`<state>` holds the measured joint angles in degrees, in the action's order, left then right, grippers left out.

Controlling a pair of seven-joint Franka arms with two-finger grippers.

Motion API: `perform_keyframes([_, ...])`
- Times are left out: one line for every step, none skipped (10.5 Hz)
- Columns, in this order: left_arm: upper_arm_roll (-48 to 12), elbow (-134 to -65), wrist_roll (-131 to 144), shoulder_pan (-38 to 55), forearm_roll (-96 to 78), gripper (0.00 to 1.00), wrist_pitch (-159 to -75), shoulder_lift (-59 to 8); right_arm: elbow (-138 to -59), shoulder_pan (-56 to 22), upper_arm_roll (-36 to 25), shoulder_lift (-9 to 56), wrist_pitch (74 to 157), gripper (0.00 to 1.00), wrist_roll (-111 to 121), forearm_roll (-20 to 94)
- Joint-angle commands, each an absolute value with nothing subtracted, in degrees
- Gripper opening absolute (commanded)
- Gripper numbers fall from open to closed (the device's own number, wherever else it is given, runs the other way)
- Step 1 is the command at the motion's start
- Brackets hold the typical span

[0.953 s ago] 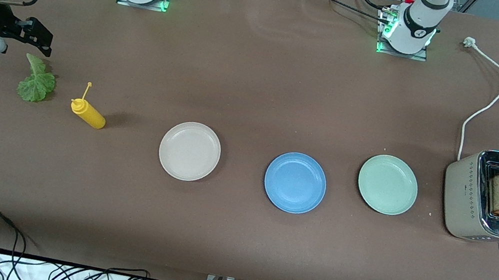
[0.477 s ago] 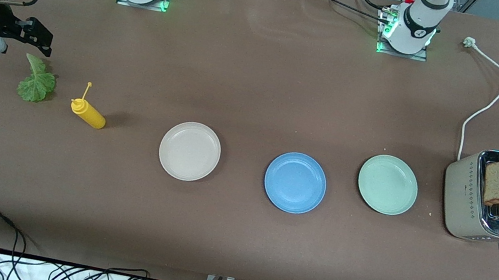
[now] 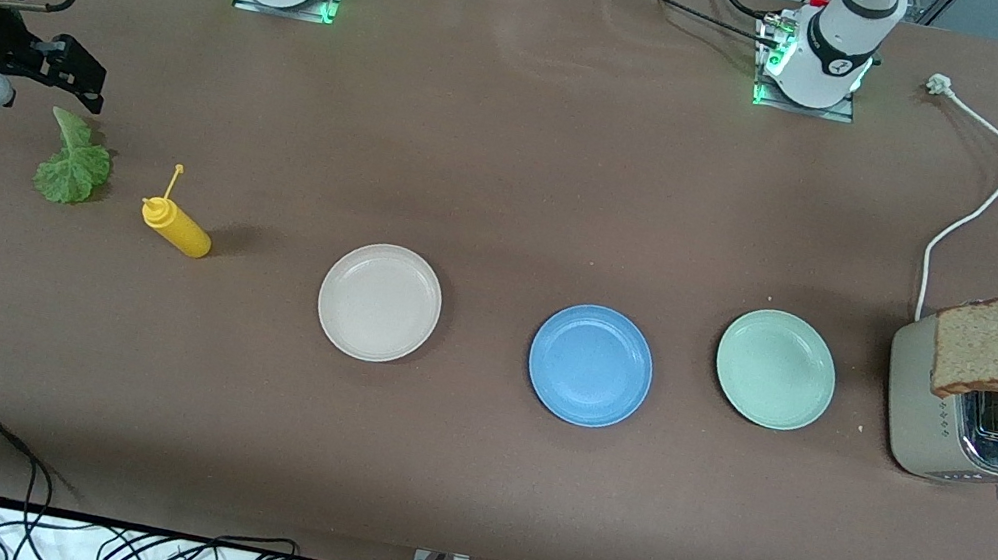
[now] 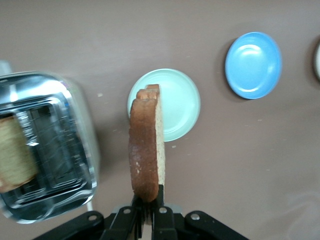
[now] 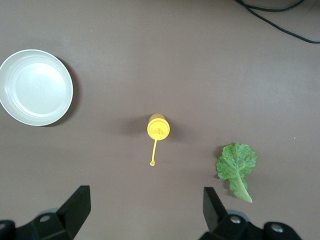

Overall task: Make sandwich in blue plate with both arms
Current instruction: 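Lift the bread slice out and carry it toward the blue plate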

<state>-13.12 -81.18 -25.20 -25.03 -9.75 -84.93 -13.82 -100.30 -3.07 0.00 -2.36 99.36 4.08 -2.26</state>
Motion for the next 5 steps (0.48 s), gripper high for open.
perform_keyframes([-13.8,-81.38,-22.35,-24.35,-22.37,0.0,-82.63,-18.0,-100.72,-2.72,0.09,-2.81,99.67,1.0,4.48,-1.05])
perform_keyframes([-13.8,-81.56,-19.98,-23.91,-25.72,0.0,-81.57,-19.76,-100.72,-2.72,0.09,-2.81,99.67,1.0,4.48,-1.05])
perform_keyframes([-13.89,-81.56,-19.52,-22.43,-27.93,0.0,-81.65,-21.52,-100.72,-2.72,0.09,-2.81,99.67,1.0,4.48,-1.05])
perform_keyframes([-13.89,-81.48,-19.51,-21.54,-29.95,0.0,-81.82,-23.45,-100.72,-2.72,0.09,-2.81,99.67,1.0,4.48,-1.05])
perform_keyframes([-13.8,-81.56,-18.99,-20.49,-32.41,0.0,-82.09,-24.95,-100.72,-2.72,0.09,-2.73,99.67,1.0,4.48,-1.05])
